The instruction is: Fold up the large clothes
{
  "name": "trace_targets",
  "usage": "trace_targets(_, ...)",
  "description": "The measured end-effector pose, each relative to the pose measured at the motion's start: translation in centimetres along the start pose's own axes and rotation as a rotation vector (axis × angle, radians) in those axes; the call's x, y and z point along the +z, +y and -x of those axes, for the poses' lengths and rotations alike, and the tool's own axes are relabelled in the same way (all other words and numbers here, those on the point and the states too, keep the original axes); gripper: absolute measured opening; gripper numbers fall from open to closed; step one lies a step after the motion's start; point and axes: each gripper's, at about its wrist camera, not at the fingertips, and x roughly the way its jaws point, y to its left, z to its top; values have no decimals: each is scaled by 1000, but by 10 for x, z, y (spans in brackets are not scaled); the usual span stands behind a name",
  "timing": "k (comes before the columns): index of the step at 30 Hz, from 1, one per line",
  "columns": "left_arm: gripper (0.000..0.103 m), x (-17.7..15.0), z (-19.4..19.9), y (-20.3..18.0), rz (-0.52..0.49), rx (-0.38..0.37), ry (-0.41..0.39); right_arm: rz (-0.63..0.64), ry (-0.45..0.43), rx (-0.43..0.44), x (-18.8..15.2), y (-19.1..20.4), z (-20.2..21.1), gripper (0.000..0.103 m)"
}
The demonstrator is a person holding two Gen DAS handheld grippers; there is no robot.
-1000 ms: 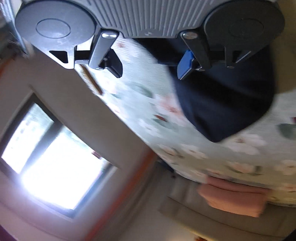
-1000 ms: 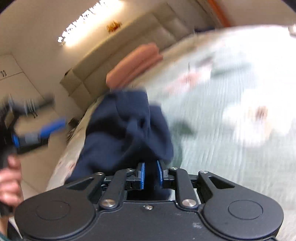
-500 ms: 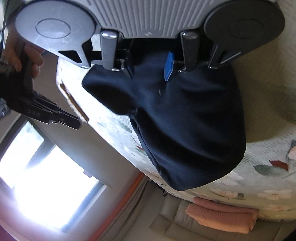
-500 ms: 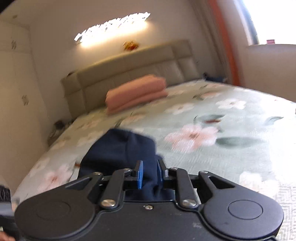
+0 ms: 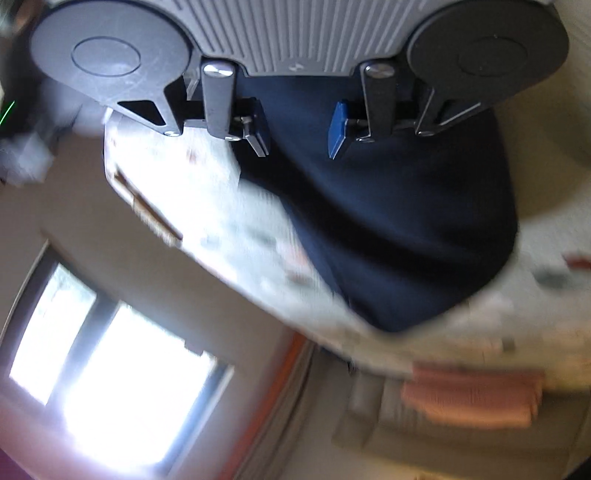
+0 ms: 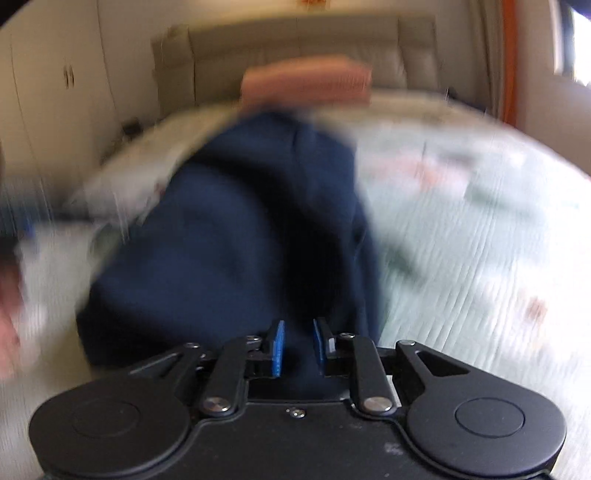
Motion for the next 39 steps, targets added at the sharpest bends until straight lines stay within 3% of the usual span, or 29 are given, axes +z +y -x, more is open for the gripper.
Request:
trace_targets(3,34,-25,1,7,-2,-10,-29,22,-112,23,50,-2,-10,24)
trace_targets(7,33,-35,14,16,40,-48,-42,99,-197,86,103,17,-70,24)
trace_targets(9,32,-37,15,17,26,-52,-43,107,-162,136,121,32,-98,24)
trace_targets(11,32,-36,13,20,20,-54,-45,114,-62,159,133,38,-147,22)
trace_targets(14,31,-39,11,22,8,-56,-60,68,79,6,131,26,-209,21)
trace_targets(17,30,-46,12,23,14,-69,-63,8,65,-3,127,7,-229,16)
trace_targets(20,30,-48,19,28,34,-86,-55,10,73,-44,131,5,-228,15)
trace_targets(22,30,-48,29,33,54,-93,-45,59,65,-176,132,8,-218,20)
trace_targets(26,31,-38,56,29,3,-63,-12,114,21,-308,123,3,-156,26)
trace_targets(29,36,-29,70,2,-164,-13,-28,199,-42,-248,90,21,-94,31)
trace_targets(31,40,-19,67,-11,-208,27,-47,206,-93,-183,66,33,-55,33)
trace_targets(35,37,-17,32,-2,-171,46,-8,166,-29,-73,27,43,-31,33)
trace_targets(37,33,-28,15,10,-145,37,45,163,42,-100,7,36,-40,32)
trace_targets(39,33,-36,18,19,-105,-1,24,155,93,-116,-15,24,-46,32)
